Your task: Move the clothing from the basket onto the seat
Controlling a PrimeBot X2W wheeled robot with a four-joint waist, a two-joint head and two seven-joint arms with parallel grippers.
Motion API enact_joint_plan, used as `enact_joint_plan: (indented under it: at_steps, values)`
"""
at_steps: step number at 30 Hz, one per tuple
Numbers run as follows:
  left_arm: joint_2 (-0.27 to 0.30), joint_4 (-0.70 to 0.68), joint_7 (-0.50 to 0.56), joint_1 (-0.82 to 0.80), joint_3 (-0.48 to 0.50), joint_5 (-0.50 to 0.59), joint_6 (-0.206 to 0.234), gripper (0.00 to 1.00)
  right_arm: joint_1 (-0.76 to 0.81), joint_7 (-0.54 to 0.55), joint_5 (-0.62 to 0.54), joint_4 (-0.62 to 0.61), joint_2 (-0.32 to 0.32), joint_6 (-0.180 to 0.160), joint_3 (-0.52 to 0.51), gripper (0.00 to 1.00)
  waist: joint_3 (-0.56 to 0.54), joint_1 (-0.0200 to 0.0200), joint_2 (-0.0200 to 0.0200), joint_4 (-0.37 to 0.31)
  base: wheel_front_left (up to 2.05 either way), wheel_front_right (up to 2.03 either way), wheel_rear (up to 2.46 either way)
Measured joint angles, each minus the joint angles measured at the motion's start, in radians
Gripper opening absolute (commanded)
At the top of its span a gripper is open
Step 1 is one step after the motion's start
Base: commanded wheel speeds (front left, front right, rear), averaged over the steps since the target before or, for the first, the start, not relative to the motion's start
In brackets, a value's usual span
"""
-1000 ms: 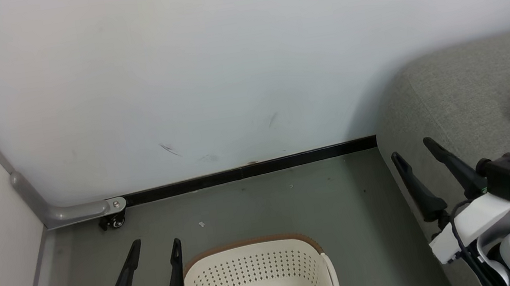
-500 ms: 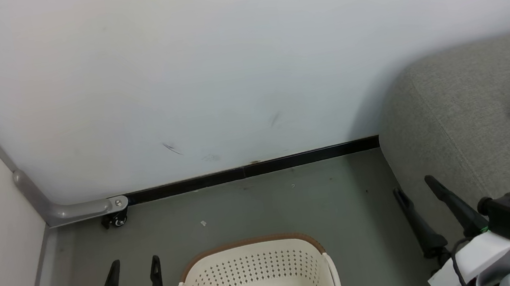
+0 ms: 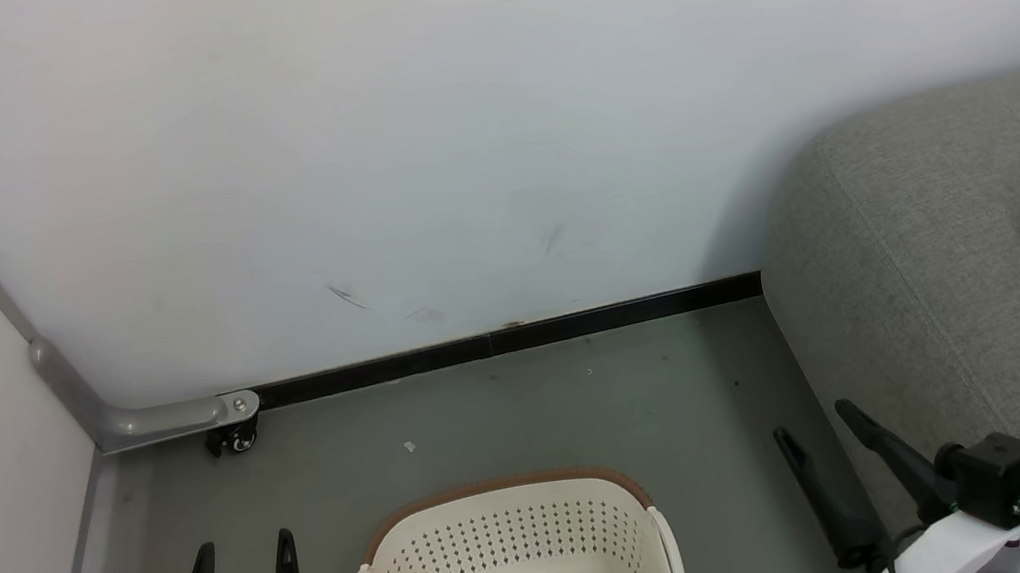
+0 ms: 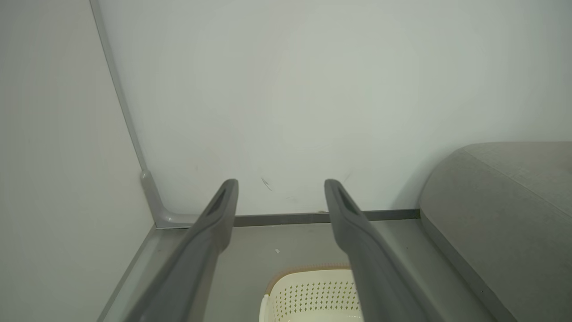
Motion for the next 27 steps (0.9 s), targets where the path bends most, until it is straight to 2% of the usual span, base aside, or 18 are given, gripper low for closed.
enact_joint_plan:
  at_steps: [27]
  values:
    - [0.000, 0.015, 0.000, 0.009, -0.011, 0.004, 0.009, 1.00, 0.019, 0.000, -0.021, -0.024, 0.017, 0.000, -0.031, 1.00, 0.000, 0.0000, 0.0000, -0.015, 0.00, 0.00, 0.00]
